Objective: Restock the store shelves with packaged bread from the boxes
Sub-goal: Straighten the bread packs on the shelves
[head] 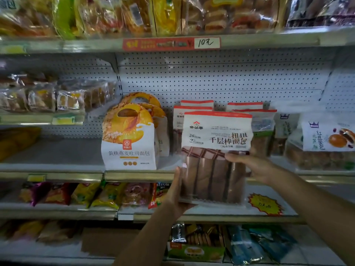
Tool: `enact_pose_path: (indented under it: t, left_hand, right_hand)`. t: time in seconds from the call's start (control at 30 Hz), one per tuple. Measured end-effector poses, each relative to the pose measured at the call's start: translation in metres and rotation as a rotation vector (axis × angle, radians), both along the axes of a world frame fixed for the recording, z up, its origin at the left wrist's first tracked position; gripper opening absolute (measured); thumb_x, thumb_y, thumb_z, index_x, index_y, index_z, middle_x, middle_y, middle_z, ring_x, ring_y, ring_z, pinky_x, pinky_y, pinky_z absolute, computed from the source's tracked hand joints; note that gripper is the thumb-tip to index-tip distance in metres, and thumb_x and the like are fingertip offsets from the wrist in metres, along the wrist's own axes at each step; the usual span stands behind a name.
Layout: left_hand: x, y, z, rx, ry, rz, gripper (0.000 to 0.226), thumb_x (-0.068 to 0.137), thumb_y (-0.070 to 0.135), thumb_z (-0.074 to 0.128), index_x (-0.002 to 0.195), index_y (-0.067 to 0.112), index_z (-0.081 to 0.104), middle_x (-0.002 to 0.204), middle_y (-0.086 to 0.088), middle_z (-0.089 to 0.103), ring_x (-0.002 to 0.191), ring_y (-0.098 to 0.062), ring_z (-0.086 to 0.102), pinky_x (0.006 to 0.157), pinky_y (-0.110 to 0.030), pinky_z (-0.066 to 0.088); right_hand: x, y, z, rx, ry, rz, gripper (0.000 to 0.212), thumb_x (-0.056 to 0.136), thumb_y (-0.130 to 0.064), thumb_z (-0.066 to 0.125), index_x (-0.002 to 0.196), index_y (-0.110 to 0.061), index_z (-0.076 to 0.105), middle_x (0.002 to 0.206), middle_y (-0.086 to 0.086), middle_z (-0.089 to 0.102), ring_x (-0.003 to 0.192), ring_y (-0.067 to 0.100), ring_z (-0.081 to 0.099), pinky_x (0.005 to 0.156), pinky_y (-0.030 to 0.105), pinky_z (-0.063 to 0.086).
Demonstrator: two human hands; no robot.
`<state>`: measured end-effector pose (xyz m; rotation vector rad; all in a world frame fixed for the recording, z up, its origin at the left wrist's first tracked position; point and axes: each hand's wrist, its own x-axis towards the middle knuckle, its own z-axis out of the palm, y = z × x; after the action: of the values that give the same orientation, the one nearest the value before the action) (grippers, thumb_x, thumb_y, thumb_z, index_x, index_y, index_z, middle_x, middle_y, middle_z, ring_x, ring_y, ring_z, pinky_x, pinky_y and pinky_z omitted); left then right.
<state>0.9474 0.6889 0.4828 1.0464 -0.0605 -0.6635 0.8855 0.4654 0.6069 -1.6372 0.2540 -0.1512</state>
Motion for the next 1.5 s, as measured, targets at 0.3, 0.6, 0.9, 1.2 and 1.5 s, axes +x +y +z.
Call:
enact_pose_path:
  t: [0.3,0.6,0.9,1.2,1.5]
  left_hand:
    - [0.087,-0.044,-0.019,0.243,-0.403,-0.016,0.074,0.066,0.029,0.09,0.128,0.007,0.058,0.128,-0.021,0.063,0.115,-0.033,0.064,0.095,-0.055,0.053]
    - [0.181,-0.072,-0.022,0.405,-0.532,0.131,0.03,0.071,-0.001,0.084,0.096,0.009,0.071,0.094,0.001,0.076,0.094,-0.015,0.072,0.077,-0.032,0.058]
    - [0.221,-0.097,-0.05,0.488,-0.474,0.223,0.026,0.071,-0.002,0.084,0.084,0.018,0.074,0.092,-0.001,0.075,0.086,-0.01,0.071,0.07,-0.018,0.055]
    - [0.216,-0.102,-0.058,0.503,-0.373,0.299,0.03,0.076,-0.011,0.075,0.104,-0.005,0.067,0.078,0.002,0.072,0.062,0.002,0.068,0.054,-0.012,0.051]
    - [0.217,-0.1,-0.058,0.559,-0.239,0.337,0.053,0.067,-0.008,0.083,0.11,0.006,0.056,0.104,-0.007,0.065,0.095,-0.021,0.063,0.071,-0.027,0.056]
  right_hand:
    - [0.096,-0.049,-0.018,-0.059,-0.088,-0.042,0.054,0.062,-0.004,0.086,0.106,-0.026,0.065,0.101,-0.01,0.072,0.1,0.01,0.065,0.1,0.043,0.047]
    - [0.195,-0.078,-0.036,-0.077,-0.111,0.039,0.085,0.045,-0.018,0.095,0.123,-0.019,0.06,0.11,-0.004,0.073,0.107,0.016,0.066,0.101,0.043,0.049]
    - [0.238,-0.095,-0.08,-0.12,-0.132,-0.033,0.081,0.061,-0.002,0.089,0.13,-0.017,0.049,0.101,-0.011,0.07,0.097,0.007,0.064,0.088,0.028,0.05]
    - [0.247,-0.104,-0.102,-0.183,-0.064,0.026,0.091,0.056,-0.013,0.093,0.132,-0.021,0.045,0.118,-0.006,0.067,0.108,0.011,0.062,0.09,0.031,0.051]
    - [0.232,-0.091,-0.103,-0.22,-0.009,-0.077,0.092,0.066,-0.005,0.087,0.142,-0.013,0.036,0.13,-0.001,0.058,0.119,0.017,0.054,0.098,0.033,0.044]
